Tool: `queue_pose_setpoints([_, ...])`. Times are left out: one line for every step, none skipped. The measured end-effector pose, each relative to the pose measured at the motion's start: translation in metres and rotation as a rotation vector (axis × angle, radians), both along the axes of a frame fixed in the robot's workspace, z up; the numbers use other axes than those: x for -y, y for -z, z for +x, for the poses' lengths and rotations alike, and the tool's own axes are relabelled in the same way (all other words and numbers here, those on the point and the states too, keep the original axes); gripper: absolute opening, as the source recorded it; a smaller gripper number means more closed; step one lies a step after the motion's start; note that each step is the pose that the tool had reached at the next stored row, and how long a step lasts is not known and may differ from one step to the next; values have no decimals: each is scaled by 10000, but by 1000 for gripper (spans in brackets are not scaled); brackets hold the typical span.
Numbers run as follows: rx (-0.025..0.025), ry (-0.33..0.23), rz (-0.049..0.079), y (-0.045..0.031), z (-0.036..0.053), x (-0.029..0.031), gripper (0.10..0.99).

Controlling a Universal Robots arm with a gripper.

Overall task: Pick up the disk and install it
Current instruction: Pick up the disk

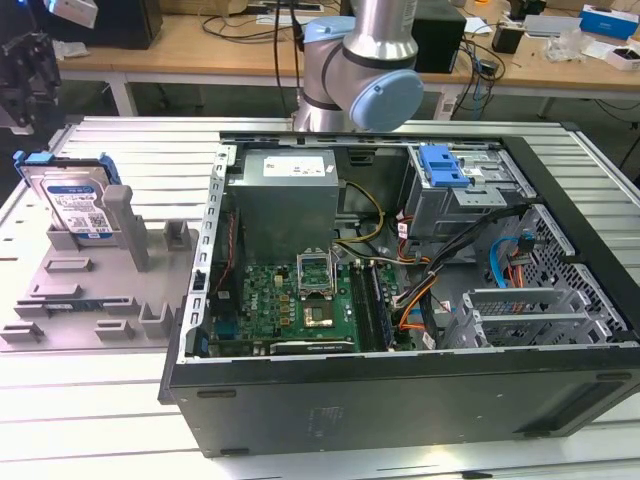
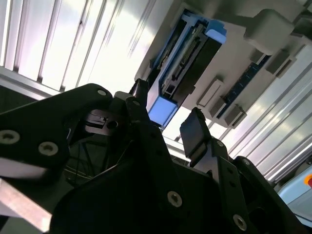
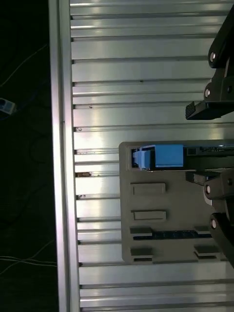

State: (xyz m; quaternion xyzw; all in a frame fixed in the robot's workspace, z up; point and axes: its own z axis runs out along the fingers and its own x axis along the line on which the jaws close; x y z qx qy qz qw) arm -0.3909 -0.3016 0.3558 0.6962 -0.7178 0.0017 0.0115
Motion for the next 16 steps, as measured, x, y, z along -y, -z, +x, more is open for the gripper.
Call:
queue_pose_setpoints([1, -12, -11, 4, -15, 0, 541])
queue_pose_setpoints([0, -33, -36, 9, -31, 2, 541])
queue_pose_setpoints([0, -58, -48, 20, -46, 6, 541])
queue_pose_setpoints([1, -66, -53, 30, -58, 10, 541])
queue_pose_setpoints([0, -70, -56, 35, -64, 11, 541])
queue_pose_setpoints([-2, -76, -62, 39, -77, 13, 541])
queue_pose_setpoints([-2, -76, -62, 42, -79, 15, 541])
queue_pose_setpoints([-2, -77, -63, 46, -79, 18, 541])
queue_pose_setpoints([-4, -78, -63, 50, -79, 23, 541])
queue_pose_setpoints([-3, -78, -63, 56, -79, 27, 541])
queue_pose_setpoints([-3, -77, -62, 65, -79, 32, 541])
queue_pose_setpoints([-6, -77, -62, 77, -79, 40, 541])
queue_pose_setpoints([-8, -77, -63, 83, -79, 45, 541])
queue_pose_setpoints([-8, -77, -62, 89, -79, 48, 541])
queue_pose_setpoints([-9, -77, -63, 101, -79, 53, 541])
queue_pose_setpoints([-11, -76, -63, 109, -79, 56, 541])
